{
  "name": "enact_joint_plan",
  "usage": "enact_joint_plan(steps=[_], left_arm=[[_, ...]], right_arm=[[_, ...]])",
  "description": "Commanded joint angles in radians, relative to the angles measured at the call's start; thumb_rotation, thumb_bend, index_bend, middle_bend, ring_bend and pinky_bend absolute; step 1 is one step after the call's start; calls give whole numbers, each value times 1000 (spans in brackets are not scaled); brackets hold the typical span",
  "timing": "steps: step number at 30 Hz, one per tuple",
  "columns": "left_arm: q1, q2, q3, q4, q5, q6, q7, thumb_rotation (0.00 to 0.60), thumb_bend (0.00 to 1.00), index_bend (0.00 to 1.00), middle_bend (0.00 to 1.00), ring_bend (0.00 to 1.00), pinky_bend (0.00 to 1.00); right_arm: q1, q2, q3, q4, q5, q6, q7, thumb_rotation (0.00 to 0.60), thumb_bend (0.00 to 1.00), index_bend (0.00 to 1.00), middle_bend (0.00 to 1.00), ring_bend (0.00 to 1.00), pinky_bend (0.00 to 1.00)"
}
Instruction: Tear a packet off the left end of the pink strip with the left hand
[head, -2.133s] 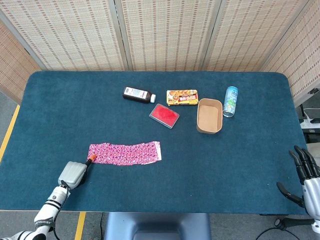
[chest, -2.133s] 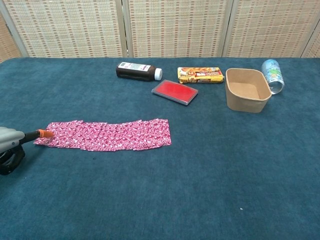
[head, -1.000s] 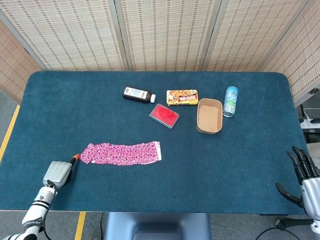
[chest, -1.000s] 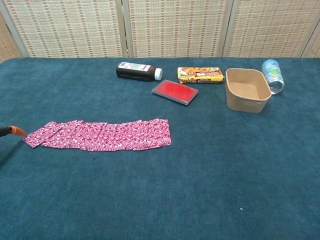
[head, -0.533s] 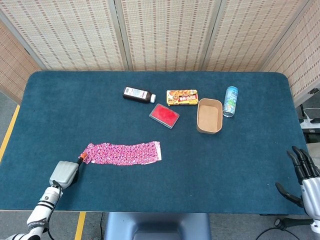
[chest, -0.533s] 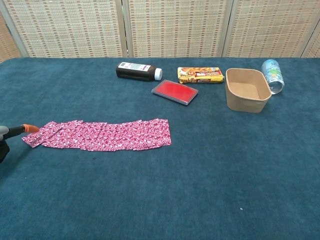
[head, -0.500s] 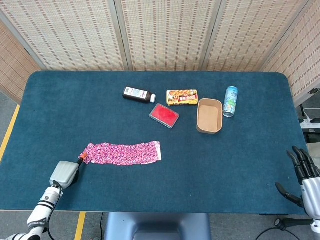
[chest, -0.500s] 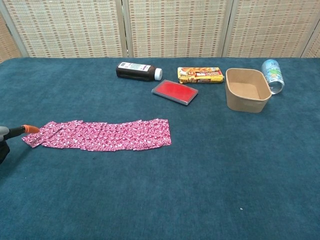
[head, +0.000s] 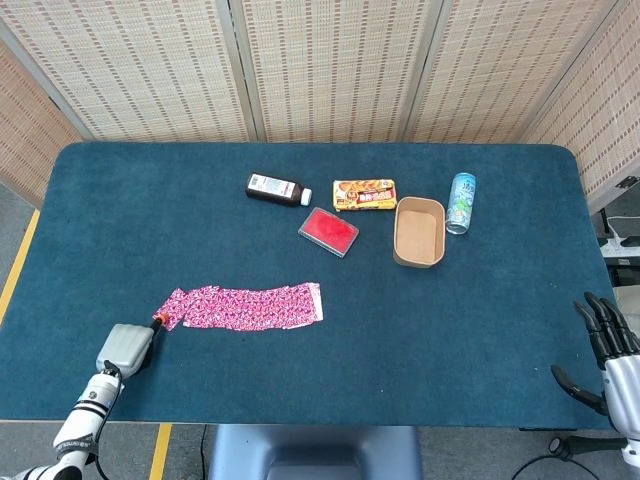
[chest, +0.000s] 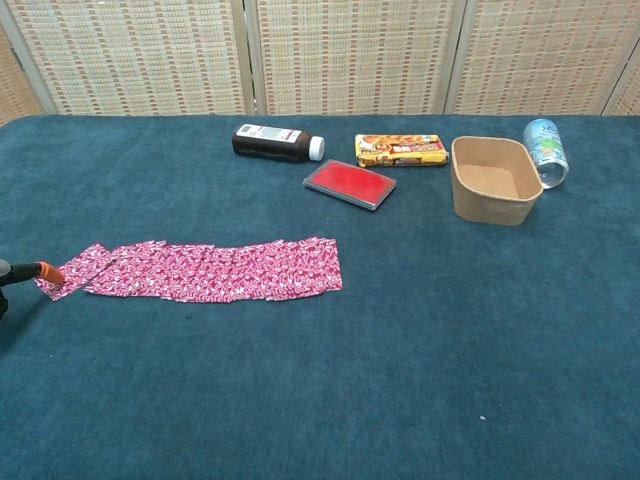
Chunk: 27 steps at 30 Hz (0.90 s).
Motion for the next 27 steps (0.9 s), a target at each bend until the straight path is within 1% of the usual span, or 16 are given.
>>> enact_joint_plan(steps=[1, 3, 5, 7, 11, 13, 16, 18, 19, 21, 23, 24, 25, 27], left_arm=[[-2, 7, 3, -8, -28, 4, 28, 600, 833, 370, 768, 723, 594], [-2, 10, 2, -14, -62, 17, 62, 600, 834, 374, 768, 725, 597], [-2, 8, 0, -21, -117, 52, 128, 600, 835, 374, 767, 728, 602], [-3, 1, -6, -33, -187, 94, 203, 600, 836, 376, 767, 729, 611], [-10, -9, -25, -60, -311, 151, 298, 600, 839, 392, 768, 735, 633], [-16, -15, -32, -69, -357, 176, 334, 600, 839, 404, 768, 740, 643], [-19, -24, -37, -79, -384, 208, 359, 600, 840, 414, 769, 746, 652], [-20, -27, -37, -79, -369, 213, 348, 600, 840, 414, 768, 749, 658], [-18, -29, -34, -74, -335, 212, 323, 600, 840, 408, 768, 750, 660], [-9, -33, -27, -58, -258, 215, 265, 600, 839, 356, 767, 752, 664], [-6, -35, -23, -51, -232, 216, 245, 600, 839, 302, 766, 752, 665], [-4, -36, -21, -48, -220, 216, 235, 600, 839, 269, 765, 752, 665], [-1, -38, -19, -43, -191, 217, 213, 600, 839, 211, 764, 752, 667], [10, -43, -7, -23, -81, 224, 125, 600, 839, 99, 764, 753, 669]], right_arm=[[0, 1, -1, 0, -1, 0, 0, 600, 127, 0, 0, 0, 282], [0, 2, -2, -1, -1, -2, 1, 600, 127, 0, 0, 0, 282], [0, 3, -2, -1, -1, -2, 1, 600, 127, 0, 0, 0, 282], [0, 2, -2, -2, 0, -3, 1, 600, 127, 0, 0, 0, 283], [0, 2, -2, -2, -1, -3, 0, 600, 127, 0, 0, 0, 282], [0, 2, -2, -2, 0, -3, -1, 600, 127, 0, 0, 0, 282], [1, 2, -2, -2, 0, -4, -2, 600, 127, 0, 0, 0, 282], [1, 2, -2, -2, 0, -5, -3, 600, 127, 0, 0, 0, 282], [1, 2, -2, -3, 0, -5, -3, 600, 127, 0, 0, 0, 282], [2, 1, -2, -3, 1, -6, -4, 600, 128, 0, 0, 0, 282], [2, 1, -2, -3, 1, -6, -4, 600, 127, 0, 0, 0, 282], [2, 1, -1, -3, 1, -6, -4, 600, 127, 0, 0, 0, 283], [2, 1, -1, -3, 1, -6, -4, 600, 128, 0, 0, 0, 283], [2, 1, -1, -3, 1, -6, -5, 600, 127, 0, 0, 0, 282]])
